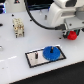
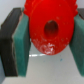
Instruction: Insert the blue gear onto the right peg, followed by the red gear
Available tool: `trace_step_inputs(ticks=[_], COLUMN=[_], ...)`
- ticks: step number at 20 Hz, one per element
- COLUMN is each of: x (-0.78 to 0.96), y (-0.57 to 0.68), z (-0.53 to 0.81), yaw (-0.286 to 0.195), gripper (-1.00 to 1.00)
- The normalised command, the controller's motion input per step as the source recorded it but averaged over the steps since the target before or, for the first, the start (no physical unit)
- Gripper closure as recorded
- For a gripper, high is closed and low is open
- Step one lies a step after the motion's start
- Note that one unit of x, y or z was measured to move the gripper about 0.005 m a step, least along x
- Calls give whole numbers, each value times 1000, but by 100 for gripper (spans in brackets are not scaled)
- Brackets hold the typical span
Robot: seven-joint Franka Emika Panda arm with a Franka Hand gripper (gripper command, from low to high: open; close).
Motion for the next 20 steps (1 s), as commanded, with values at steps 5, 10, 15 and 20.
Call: trace_step_inputs(ticks=[5,10,15,20], x=[363,478,487,475], y=[-172,-298,-331,-345], z=[555,435,432,375], yaw=[0,0,0,0], gripper=[100,100,100,100])
